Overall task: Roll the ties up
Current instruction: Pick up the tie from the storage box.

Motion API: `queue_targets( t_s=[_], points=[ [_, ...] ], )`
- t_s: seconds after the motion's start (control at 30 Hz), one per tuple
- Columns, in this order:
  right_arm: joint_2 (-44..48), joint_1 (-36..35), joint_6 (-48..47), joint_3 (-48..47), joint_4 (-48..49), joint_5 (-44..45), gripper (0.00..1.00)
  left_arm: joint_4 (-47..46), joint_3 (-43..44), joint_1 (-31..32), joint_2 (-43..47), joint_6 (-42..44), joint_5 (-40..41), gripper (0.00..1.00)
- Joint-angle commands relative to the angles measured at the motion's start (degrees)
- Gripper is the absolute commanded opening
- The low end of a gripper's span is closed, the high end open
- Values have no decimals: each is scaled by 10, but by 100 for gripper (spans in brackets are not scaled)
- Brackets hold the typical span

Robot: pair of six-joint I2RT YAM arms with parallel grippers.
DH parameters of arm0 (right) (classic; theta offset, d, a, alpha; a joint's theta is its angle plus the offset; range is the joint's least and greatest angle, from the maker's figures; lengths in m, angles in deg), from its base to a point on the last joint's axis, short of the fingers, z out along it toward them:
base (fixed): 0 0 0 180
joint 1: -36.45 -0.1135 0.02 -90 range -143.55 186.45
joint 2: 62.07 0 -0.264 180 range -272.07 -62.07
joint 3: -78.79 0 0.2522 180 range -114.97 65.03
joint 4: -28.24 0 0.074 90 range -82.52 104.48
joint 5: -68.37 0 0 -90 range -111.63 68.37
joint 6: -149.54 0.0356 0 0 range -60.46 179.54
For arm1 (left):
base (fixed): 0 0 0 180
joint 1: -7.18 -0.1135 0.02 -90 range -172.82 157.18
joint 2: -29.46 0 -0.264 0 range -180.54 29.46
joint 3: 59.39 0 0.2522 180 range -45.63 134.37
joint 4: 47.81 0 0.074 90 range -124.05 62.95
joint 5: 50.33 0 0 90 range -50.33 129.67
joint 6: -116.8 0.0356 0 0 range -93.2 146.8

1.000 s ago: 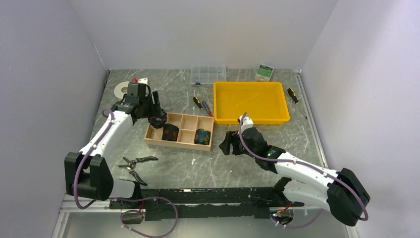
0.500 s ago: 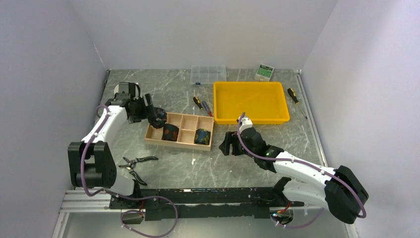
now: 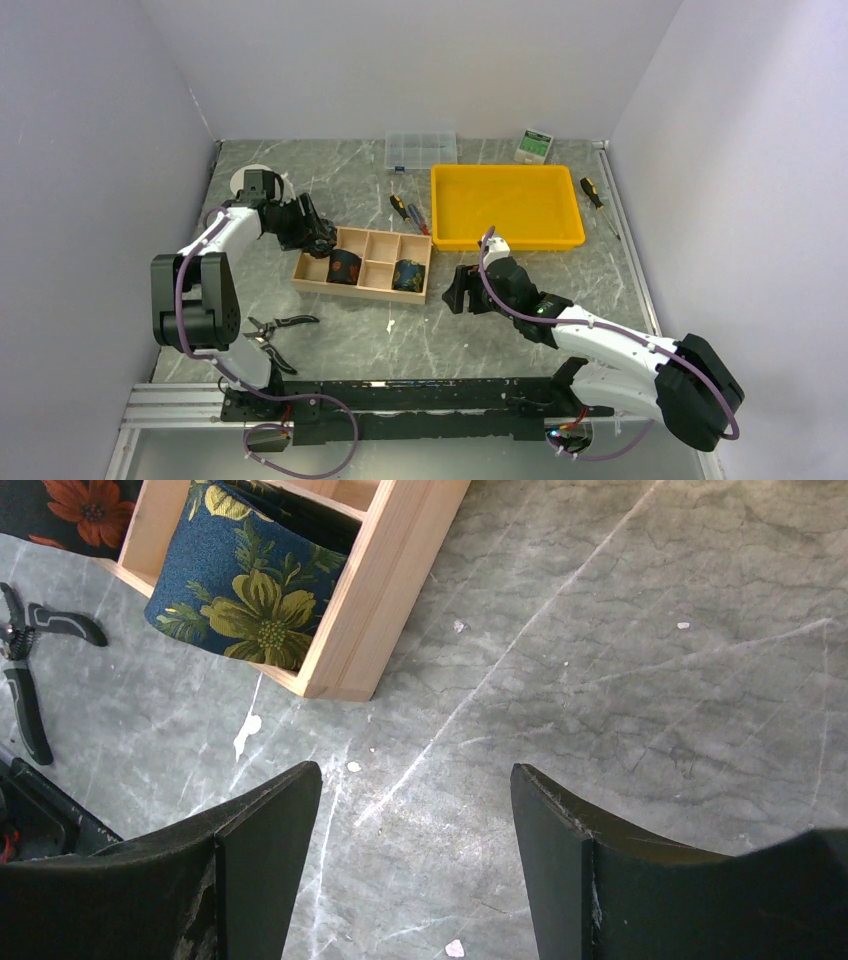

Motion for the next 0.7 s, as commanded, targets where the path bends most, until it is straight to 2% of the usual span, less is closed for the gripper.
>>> queue_targets(
  t_s=[0.0,0.13,0.37,0.43,0.67],
  points=[
    [2,-2,6,-15,14,5,74,-16,7,-1,-23,1,-61,62],
    [2,-2,6,-15,14,6,74,-12,1,-1,-35,8,-63,48],
    [4,-2,5,-17,10,8,74,-4,4,-1,-4,7,-48,11],
    [6,-2,4,-19,7,9,74,9,14,-1,15,8,-36,3],
    [26,-2,0,-27,-10,22,74,41,33,-3,157,-15,64,3]
  ],
)
